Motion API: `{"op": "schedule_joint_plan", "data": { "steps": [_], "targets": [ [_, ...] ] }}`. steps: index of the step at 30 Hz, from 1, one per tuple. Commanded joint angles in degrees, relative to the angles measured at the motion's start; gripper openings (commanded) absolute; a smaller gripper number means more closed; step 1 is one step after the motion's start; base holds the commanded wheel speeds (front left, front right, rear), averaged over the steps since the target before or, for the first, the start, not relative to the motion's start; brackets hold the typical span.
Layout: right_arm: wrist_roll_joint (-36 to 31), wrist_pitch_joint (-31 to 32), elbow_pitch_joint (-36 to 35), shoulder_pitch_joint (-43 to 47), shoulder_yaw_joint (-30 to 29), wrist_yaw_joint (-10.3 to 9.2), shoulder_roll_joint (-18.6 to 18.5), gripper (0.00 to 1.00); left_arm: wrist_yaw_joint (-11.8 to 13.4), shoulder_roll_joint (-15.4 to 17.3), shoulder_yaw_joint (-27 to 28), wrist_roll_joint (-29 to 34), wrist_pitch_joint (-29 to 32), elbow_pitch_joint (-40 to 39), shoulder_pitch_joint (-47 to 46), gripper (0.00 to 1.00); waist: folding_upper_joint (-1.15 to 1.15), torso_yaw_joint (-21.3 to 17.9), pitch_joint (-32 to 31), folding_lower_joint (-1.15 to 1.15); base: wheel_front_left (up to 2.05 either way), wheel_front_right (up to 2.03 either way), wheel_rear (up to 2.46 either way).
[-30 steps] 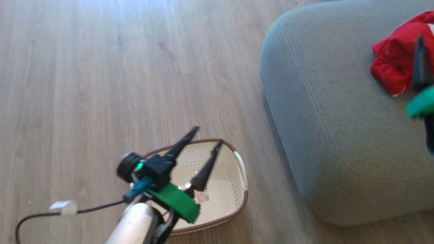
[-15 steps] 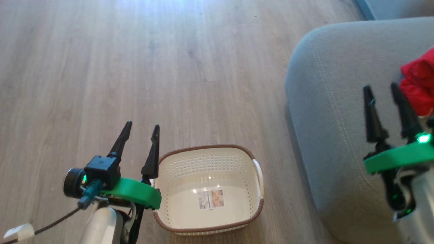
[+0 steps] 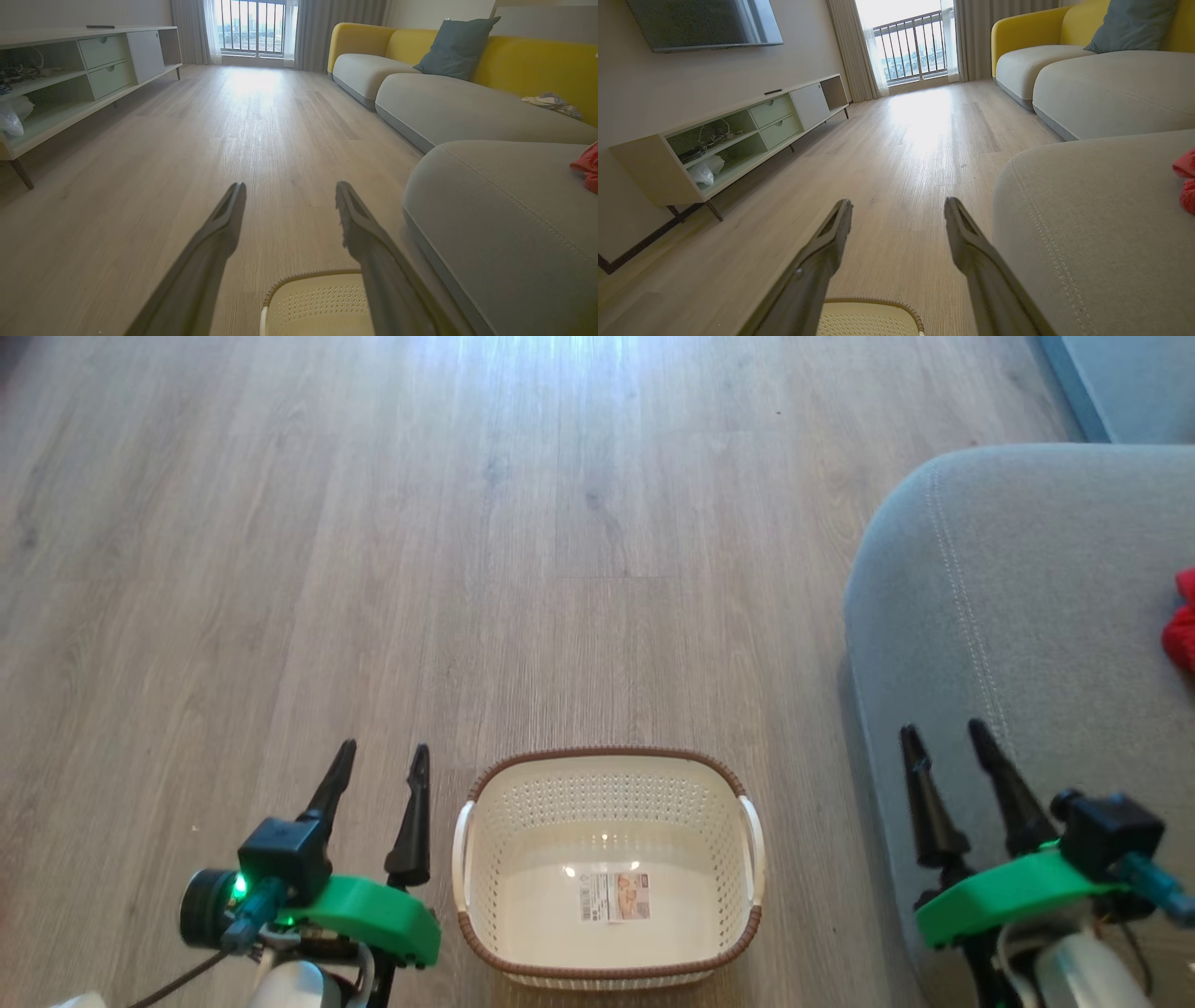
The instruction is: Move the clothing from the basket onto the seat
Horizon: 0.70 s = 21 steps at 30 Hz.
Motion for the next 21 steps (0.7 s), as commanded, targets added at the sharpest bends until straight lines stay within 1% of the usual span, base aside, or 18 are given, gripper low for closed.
{"op": "schedule_joint_plan", "data": {
  "steps": [1,10,13,18,21],
  "targets": [
    [-0.5,-0.5,-1.4,-0.5,1.4,-0.01,0.2,1.0,0.9,0.0,1.4,0.2,-0.6,-2.0,-1.5,1.0,0.0,0.4,-0.2,0.01,0.0,0.0,0.0],
    [-1.1,-0.5,-1.1,0.4,0.9,-0.01,1.0,1.0,2.4,0.0,0.9,0.6,-0.6,-1.4,-0.4,1.0,0.0,0.7,-0.5,0.01,0.0,0.0,0.0],
    [-0.9,-0.5,-1.4,0.3,0.8,-0.01,1.2,1.0,3.1,0.0,0.7,1.6,-0.6,-1.6,-0.3,1.0,0.0,0.7,-0.5,0.01,0.0,0.0,0.0],
    [-0.8,-0.5,-1.4,0.5,0.5,-0.01,1.2,1.0,3.2,0.0,0.5,1.4,-0.6,-2.1,-0.3,1.0,0.0,0.8,-0.5,0.01,0.0,0.0,0.0],
    [-0.8,-0.5,-1.2,0.5,0.4,-0.01,1.2,1.0,2.6,0.0,0.4,1.5,-0.6,-2.4,-0.2,1.0,0.0,0.9,-0.5,0.01,0.0,0.0,0.0]
  ]
}}
